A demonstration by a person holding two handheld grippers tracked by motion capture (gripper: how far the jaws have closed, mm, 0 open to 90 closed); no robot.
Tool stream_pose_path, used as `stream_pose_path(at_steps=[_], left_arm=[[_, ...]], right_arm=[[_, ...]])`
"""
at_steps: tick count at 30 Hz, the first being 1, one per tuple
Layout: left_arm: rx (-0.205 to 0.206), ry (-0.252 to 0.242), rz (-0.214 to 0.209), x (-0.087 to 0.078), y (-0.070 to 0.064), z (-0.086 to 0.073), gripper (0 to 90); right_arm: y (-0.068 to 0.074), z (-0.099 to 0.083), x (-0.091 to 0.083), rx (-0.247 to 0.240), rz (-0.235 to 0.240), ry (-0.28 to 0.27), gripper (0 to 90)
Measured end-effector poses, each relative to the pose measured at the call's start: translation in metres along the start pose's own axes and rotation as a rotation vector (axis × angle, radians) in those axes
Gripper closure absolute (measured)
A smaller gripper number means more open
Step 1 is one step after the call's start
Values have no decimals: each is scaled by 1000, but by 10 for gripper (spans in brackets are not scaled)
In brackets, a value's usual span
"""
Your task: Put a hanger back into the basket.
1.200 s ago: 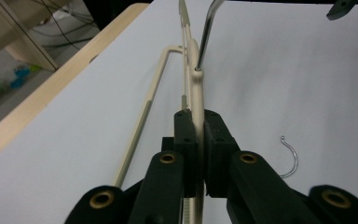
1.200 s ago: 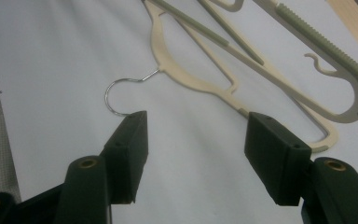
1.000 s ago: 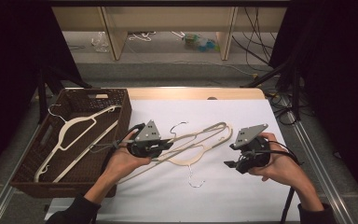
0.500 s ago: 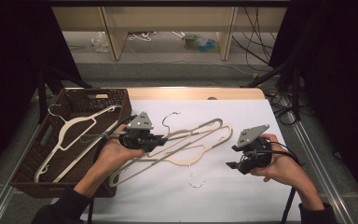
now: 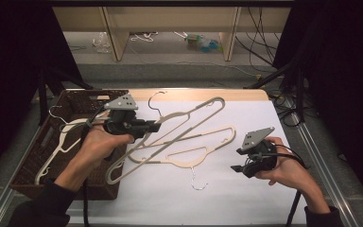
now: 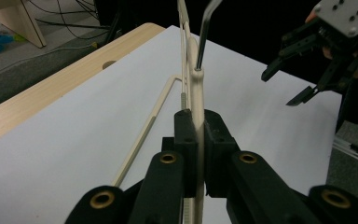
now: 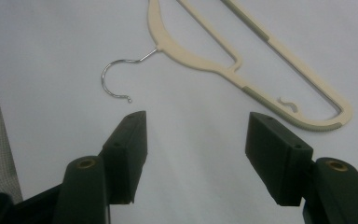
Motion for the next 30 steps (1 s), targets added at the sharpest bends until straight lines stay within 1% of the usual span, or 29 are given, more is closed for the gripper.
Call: stream_pose_path(at_steps=[2,3,5,8,11,13,14,18,20,21,24,25,26,27,28,29,30], left_arm=[[-15,-17,-8,-5,2,3,858],[-12,-14,2,-8,2,4,858],[-30,-25,2,-12,4,6,858],[-16,-32,14,-22,4,10,858],[-36,-39,17,-31,6,11,858],[-31,-40,38,-38,8,12,858],[-30,-38,40,-42,9,11,858],[-47,-34,60,-57,16,8,858],[-55,-43,65,-64,20,5,858],[-63,-38,83,-69,24,3,858],[-75,-52,105,-79,31,-1,858],[-79,-50,111,-83,34,-2,858],[-83,-57,115,-87,36,-4,858],[-92,-49,126,-91,39,-4,857],[-104,-54,136,-95,41,-5,857],[-104,-70,139,-99,44,-5,858],[-108,-67,152,-104,46,-5,858]], right_arm=[[0,0,0,4,0,0,400],[0,-1,0,6,0,3,399],[0,-1,0,5,8,12,399],[0,-1,0,3,7,9,398],[-1,-1,1,4,10,7,398],[-1,-1,1,7,3,5,397],[0,-1,1,6,-1,5,397],[0,-1,2,8,3,4,397],[0,-1,2,6,4,4,396],[0,-1,2,5,6,6,396],[-1,-1,3,-3,4,6,394],[-1,-1,3,-2,4,6,393],[0,-1,3,0,9,9,392],[0,-2,4,2,9,10,390],[0,-2,4,1,12,14,387],[0,-2,5,9,6,15,384],[0,-2,5,9,13,20,380]])
Point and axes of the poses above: each handheld gripper's, and its own axes: x roughly forward along the jaws, z roughly out of its top, y roughly to its left, the point moved 1 cm from there along x, roughly forward along the jaws, and after that the axes turned 1 degree about -z, right-handed, at the moved point
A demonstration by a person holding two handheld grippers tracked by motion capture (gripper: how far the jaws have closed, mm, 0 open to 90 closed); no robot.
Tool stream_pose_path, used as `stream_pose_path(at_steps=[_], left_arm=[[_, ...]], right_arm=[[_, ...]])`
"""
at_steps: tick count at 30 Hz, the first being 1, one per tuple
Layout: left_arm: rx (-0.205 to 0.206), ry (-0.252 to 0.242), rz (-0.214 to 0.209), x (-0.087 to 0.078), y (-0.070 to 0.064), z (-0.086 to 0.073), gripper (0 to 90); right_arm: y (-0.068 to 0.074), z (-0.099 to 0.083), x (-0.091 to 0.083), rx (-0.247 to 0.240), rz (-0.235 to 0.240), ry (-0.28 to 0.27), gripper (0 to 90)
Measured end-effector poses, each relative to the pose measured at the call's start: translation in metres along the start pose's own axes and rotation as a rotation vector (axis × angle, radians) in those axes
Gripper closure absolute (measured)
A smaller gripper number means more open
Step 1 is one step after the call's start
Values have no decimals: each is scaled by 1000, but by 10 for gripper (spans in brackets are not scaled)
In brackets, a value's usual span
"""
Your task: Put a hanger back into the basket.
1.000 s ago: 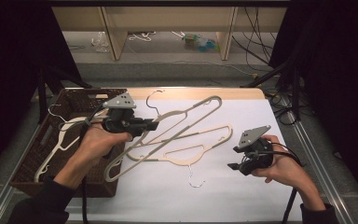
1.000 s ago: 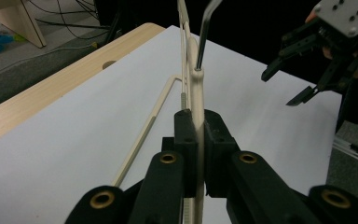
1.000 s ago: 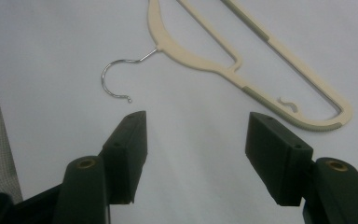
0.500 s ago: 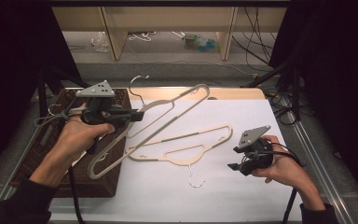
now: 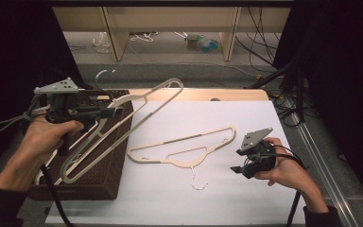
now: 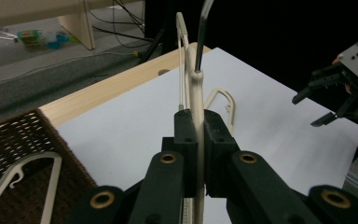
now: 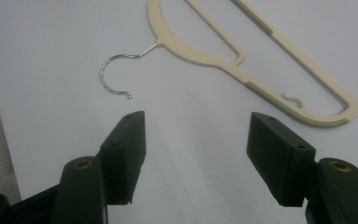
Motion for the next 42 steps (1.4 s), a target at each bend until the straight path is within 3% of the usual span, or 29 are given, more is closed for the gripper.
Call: stream_pose_path(at_steps=[2,4,6,11,15,18,20,27,31,34,37,40,42], left_arm=[[-13,-10,13,-8,7,1,858],[35,-18,35,-16,18,2,858],[49,-31,56,-25,29,2,858],[-15,-26,112,-39,45,-1,858],[-11,-30,133,-48,60,-4,858],[22,-36,155,-52,71,-7,858],[13,-37,163,-55,79,-10,857],[7,-44,188,-57,107,-24,858],[5,-12,212,-54,118,-36,857],[-20,-6,213,-52,124,-45,857],[-6,1,198,-51,131,-53,857],[-27,18,192,-50,132,-62,857],[-19,29,177,-48,134,-67,857]], right_arm=[[0,0,1,2,-4,2,372],[0,0,1,-1,-11,2,369],[-1,0,1,0,-13,-1,366],[0,-1,2,8,-10,7,364],[0,-1,3,2,-7,6,360],[-1,-1,4,6,-10,6,358],[-1,-2,4,4,-4,12,358],[-2,-3,7,11,1,11,356],[-3,-3,7,8,8,11,356],[-3,-4,7,12,-2,8,357],[-3,-4,7,15,0,7,356],[-4,-4,7,14,6,17,357],[-3,-5,7,17,6,19,356]])
Point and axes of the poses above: each handheld gripper's, and its own axes: x roughly forward along the jaws, z roughly out of its top, y roughly to its left, the point moved 1 cm from there along x, roughly forward along the jaws, and after that the axes turned 1 degree about -z, right-handed, at the moved point
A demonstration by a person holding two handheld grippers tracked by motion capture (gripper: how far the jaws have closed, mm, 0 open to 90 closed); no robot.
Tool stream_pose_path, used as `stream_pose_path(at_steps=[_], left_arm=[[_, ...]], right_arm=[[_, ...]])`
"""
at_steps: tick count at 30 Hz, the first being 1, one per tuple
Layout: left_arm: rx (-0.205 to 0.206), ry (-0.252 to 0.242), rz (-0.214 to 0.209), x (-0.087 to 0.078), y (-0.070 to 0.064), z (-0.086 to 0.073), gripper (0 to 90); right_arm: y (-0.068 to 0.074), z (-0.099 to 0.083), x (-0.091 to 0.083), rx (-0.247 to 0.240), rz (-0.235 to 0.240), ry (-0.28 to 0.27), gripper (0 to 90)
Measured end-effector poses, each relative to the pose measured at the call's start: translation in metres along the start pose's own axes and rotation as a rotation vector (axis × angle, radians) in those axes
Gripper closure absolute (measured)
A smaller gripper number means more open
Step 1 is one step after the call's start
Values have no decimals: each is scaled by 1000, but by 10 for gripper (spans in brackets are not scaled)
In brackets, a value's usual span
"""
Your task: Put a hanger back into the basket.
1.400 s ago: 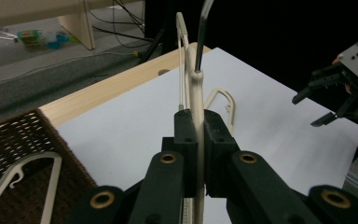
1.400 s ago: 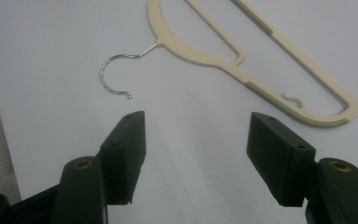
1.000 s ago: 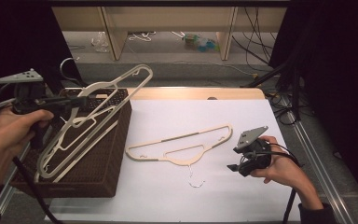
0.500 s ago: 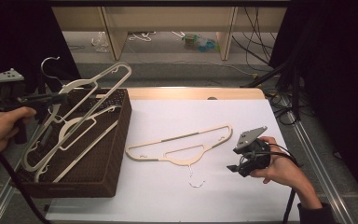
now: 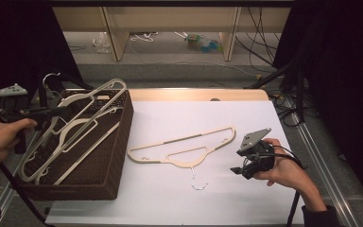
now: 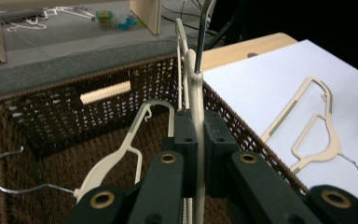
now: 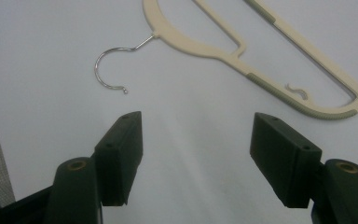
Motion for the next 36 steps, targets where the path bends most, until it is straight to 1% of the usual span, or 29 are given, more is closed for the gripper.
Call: stream_pose_path(at_steps=[1,3,5,6,7,8,10,11,12,13,14,15,16,17,18,19,21,22,24,25,26,27,29,30,31,32,33,34,36], left_arm=[[5,3,2,2,1,-3,857],[-39,10,-8,4,0,-8,857],[-42,23,-13,5,2,-12,857],[-113,20,-23,7,-2,-15,857],[-96,18,-17,7,1,-17,857],[-114,25,-16,7,1,-18,857],[-183,24,-33,9,-1,-23,857],[-172,30,-34,10,0,-25,857],[-189,32,-35,12,0,-27,856],[-200,30,-77,16,0,-29,856],[-229,40,-34,16,-2,-31,857],[-251,45,-30,19,-4,-32,856],[-254,60,-34,22,-4,-33,856],[-212,62,-76,26,-1,-35,856],[-172,79,-27,28,2,-36,855],[-221,92,-27,31,1,-39,855],[-227,114,-22,38,2,-43,855],[-191,126,-16,42,5,-45,854],[-198,153,-14,50,5,-50,854],[-187,175,-2,51,7,-51,852],[-126,201,16,52,12,-52,849],[-131,203,43,52,14,-55,843],[-97,209,56,51,21,-59,834],[-31,258,69,49,27,-60,829],[-9,276,88,49,30,-61,822],[-18,285,111,49,32,-64,814],[-45,286,125,49,33,-65,804],[-19,291,129,49,35,-66,795],[-10,311,166,50,34,-68,731]], right_arm=[[0,0,1,0,-4,-7,357],[1,0,1,-1,-3,-5,357],[0,0,1,1,-3,-5,357],[1,0,1,0,-4,-4,356],[1,0,1,-2,1,-3,356],[1,0,2,-3,0,-4,356],[0,0,2,-5,3,-1,356],[0,0,2,-2,0,-2,356],[1,0,2,0,0,-3,356],[0,-1,2,-1,2,-2,356],[0,-1,2,-1,3,-1,356],[0,-1,2,-1,3,0,356],[0,-1,2,-3,2,-2,356],[0,-1,3,-2,0,-2,356],[0,-1,3,-3,0,-1,356],[0,-1,3,-3,1,0,356],[0,-1,3,-3,1,-1,356],[0,-1,2,-5,7,2,357],[0,-1,2,-3,6,3,356],[-1,-2,2,-3,8,4,356],[-1,-2,2,-3,3,2,356],[-1,-2,3,0,4,1,356],[-1,-2,2,1,3,2,356],[-1,-2,2,2,4,1,356],[-1,-2,2,0,7,-1,356],[-1,-2,3,0,7,-1,356],[-1,-2,3,1,2,0,356],[-1,-2,3,1,3,1,356],[-1,-2,3,-1,7,1,356]])
Point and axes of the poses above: each handheld gripper's, and its own axes: x roughly forward along the jaws, z roughly out of its top, y roughly to its left, the point moved 1 cm from there along x, roughly forward along the jaws, and after that the axes turned 1 degree about -z, right-handed, at the moved point
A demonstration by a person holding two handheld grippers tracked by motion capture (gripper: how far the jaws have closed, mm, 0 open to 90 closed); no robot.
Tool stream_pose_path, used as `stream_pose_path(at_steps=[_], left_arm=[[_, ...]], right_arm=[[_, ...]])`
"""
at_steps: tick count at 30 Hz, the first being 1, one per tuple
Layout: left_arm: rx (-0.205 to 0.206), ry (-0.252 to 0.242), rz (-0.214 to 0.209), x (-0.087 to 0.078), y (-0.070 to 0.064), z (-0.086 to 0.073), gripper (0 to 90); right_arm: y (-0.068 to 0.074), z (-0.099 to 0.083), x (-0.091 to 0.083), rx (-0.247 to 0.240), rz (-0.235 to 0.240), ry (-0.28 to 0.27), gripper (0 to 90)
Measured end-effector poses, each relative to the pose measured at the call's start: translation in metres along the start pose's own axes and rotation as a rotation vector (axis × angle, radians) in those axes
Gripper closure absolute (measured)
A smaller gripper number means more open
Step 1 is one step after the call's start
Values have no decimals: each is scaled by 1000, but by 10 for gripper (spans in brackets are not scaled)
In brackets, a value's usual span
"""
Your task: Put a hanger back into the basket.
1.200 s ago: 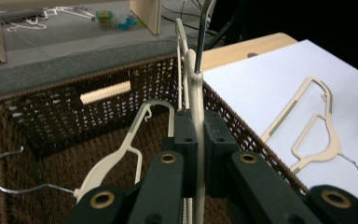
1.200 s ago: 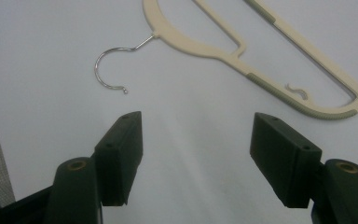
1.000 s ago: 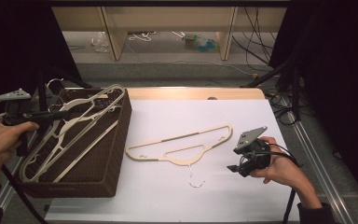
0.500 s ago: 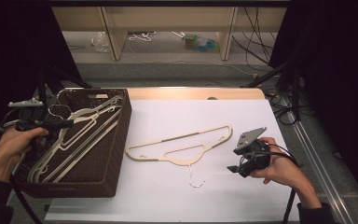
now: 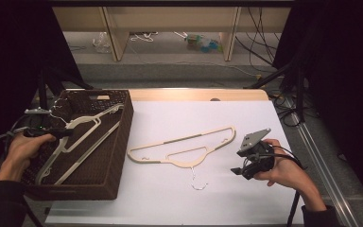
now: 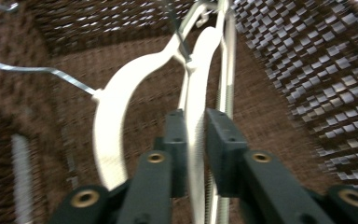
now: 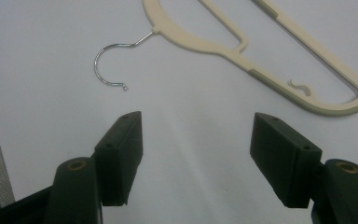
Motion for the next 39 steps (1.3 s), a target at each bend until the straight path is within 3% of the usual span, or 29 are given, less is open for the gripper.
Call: stream_pose_path(at_steps=[1,2,3,4,5,6,7,8,10,12,13,14,16,18,22,25,30,33,34,36,37,39], left_arm=[[-32,-8,32,0,-2,-2,676],[-61,-15,31,0,-3,-4,642],[-121,-18,14,-1,-7,-6,636],[-107,-19,46,-4,-7,-8,601],[-196,-42,39,-5,-13,-10,560],[-196,-49,58,-10,-13,-11,520],[-94,-36,61,-16,-6,-11,521],[-204,-87,57,-17,-15,-11,513],[-167,-84,62,-29,-17,-11,472],[-196,-147,70,-36,-26,-7,437],[-166,-171,78,-41,-29,-5,437],[-179,-191,54,-44,-37,-4,437],[-135,-225,60,-53,-49,-1,415],[-131,-262,47,-58,-65,2,387],[-112,-340,-26,-66,-107,8,345],[-68,-387,-77,-65,-141,11,322],[21,-412,-164,-55,-199,11,305],[30,-432,-225,-48,-224,11,266],[55,-437,-248,-46,-233,11,257],[62,-445,-277,-42,-246,10,195],[88,-447,-281,-40,-254,9,166],[109,-455,-301,-35,-265,5,164]], right_arm=[[0,0,0,-2,0,3,356],[0,0,0,-2,-5,-1,356],[0,0,0,-2,-5,-1,355],[0,0,0,-1,-1,4,355],[0,0,0,0,3,0,356],[0,0,0,3,4,1,355],[0,-1,1,4,-1,-1,355],[0,-1,2,5,-1,2,355],[-1,-1,2,2,1,4,355],[0,-1,3,3,2,5,355],[0,-1,3,4,3,5,355],[0,-1,3,4,2,4,355],[-1,-1,3,4,4,-1,355],[-1,-2,3,5,6,-3,355],[-1,-3,6,4,13,1,354],[-1,-3,10,2,8,3,350],[-1,-4,11,-5,10,-5,346],[0,-4,12,-3,11,-1,343],[0,-4,13,-7,13,-2,340],[0,-4,14,-12,11,0,338],[0,-4,14,-14,13,3,336],[0,-4,14,-11,11,3,334]])
Point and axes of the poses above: each handheld gripper's, and its own axes: x roughly forward along the jaws, z roughly out of its top, y roughly to its left, the point moved 1 cm from there along x, roughly forward along the jaws, and after that the axes turned 1 degree about -z, right-handed, at the moved point
